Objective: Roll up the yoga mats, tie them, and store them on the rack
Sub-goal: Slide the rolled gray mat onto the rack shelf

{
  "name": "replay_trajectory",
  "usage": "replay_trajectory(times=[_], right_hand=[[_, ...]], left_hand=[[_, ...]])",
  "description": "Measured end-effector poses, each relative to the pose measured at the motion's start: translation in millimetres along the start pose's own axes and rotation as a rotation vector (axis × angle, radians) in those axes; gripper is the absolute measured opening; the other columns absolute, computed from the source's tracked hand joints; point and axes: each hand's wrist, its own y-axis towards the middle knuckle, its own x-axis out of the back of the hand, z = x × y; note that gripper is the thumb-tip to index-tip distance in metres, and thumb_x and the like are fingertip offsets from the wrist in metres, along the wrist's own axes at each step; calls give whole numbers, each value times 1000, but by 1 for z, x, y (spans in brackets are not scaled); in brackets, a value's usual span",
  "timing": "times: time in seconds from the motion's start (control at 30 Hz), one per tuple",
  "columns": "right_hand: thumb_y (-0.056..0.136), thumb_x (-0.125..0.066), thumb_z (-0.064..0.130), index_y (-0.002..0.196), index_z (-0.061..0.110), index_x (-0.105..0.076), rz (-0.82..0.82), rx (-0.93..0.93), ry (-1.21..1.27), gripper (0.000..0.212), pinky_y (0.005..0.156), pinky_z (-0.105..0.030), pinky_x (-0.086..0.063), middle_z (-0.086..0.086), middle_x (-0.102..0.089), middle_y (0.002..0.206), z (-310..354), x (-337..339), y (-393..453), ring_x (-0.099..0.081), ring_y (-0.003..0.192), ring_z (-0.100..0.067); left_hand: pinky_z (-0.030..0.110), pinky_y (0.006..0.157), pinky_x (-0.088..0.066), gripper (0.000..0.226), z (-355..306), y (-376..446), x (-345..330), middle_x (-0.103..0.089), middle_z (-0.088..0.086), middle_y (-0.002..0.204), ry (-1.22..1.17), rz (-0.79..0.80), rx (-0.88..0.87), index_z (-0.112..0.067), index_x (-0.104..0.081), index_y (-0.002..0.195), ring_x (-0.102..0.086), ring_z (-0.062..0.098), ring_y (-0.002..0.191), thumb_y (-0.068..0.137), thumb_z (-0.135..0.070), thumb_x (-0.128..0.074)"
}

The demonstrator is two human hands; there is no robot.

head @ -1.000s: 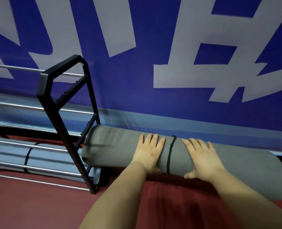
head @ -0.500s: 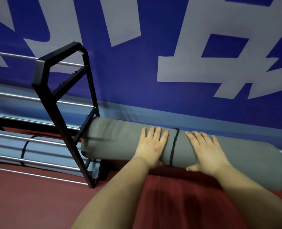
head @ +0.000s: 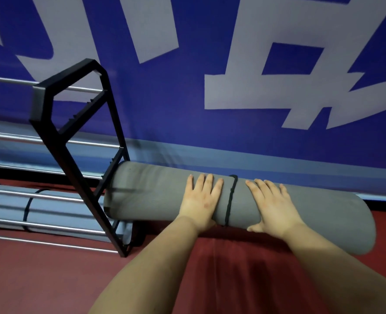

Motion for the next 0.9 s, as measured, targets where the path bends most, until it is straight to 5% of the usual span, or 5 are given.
replay_trajectory(times=[0.37,0.53,0.67,0.77,0.9], right_hand=[[63,-70,68,151,19,3,27,-8,37,124,116,-48,-11,-4,-10,156,7,-9,2,-10,144,-25],[63,-71,67,151,20,3,36,-34,49,124,117,-48,-9,-3,-9,156,-5,-8,-3,-8,145,-25],[64,-69,68,151,20,4,20,-19,-18,123,117,-47,-9,-2,-8,157,-13,5,-2,-8,144,-24],[65,-70,66,151,19,4,10,19,-35,122,117,-48,-10,-2,-8,157,-5,11,6,-9,144,-25],[65,-70,65,150,19,4,19,5,-10,122,117,-49,-10,-3,-8,156,2,3,4,-8,144,-25]], left_hand=[[56,112,1,121,88,-34,-2,3,15,156,147,116,34,-23,20,147,5,28,145,71,-56,-68],[57,110,-9,104,74,-28,7,-11,17,154,169,75,-18,-21,6,151,-11,29,143,78,-42,-65],[60,92,-40,115,78,-30,5,-55,20,127,176,-28,-6,-18,-44,141,-54,34,117,38,-53,-83],[61,95,-37,126,89,-35,-7,-53,19,130,157,-26,20,-19,-29,144,-51,34,121,37,-60,-80],[60,85,-45,129,94,-35,-8,-60,19,119,151,-13,-1,-17,-38,136,-59,34,109,23,-62,-80]])
